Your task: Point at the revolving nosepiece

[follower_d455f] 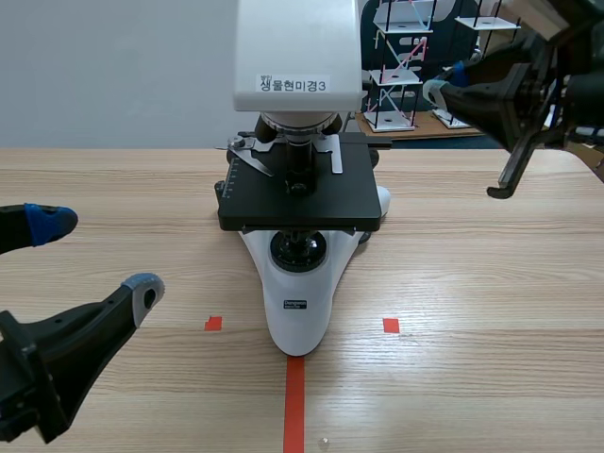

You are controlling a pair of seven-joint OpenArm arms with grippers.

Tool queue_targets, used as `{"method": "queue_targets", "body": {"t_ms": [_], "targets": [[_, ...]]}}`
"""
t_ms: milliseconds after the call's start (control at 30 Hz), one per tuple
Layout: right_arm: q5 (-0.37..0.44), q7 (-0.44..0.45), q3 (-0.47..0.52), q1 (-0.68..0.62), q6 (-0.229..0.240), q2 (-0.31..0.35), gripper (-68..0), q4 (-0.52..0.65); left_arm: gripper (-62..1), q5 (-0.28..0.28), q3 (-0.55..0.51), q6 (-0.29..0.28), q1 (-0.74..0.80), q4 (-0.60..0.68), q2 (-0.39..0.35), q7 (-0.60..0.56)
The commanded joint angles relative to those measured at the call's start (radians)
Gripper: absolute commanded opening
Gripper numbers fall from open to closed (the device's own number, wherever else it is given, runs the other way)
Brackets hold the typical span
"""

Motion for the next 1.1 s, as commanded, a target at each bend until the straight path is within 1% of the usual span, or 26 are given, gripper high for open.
{"method": "queue_targets", "body": {"t_ms": [0,100,367,467,1067], "targets": [[-0.010,0.035,0.008,0.018,-0.010,0.013,-67.0,0.011,1.4,-0.007,0.006,-0.003,-0.003,0.011,0.002,-0.016],[-0.019,0.065,0.008,0.018,-0.014,0.013,-66.9,0.011,1.4,-0.007,0.006,-0.009,-0.003,0.011,0.002,-0.017],[-0.019,0.076,0.008,0.017,-0.024,0.013,-66.9,0.011,1.4,-0.007,0.006,-0.022,-0.003,0.011,0.002,-0.016],[-0.019,0.076,0.008,0.017,-0.043,0.013,-66.9,0.011,1.4,-0.007,0.006,-0.029,-0.003,0.011,0.002,-0.015],[-0.019,0.087,0.008,0.017,-0.044,0.011,-66.9,0.011,1.4,-0.007,0.006,-0.037,-0.003,0.011,0.002,-0.018]]}}
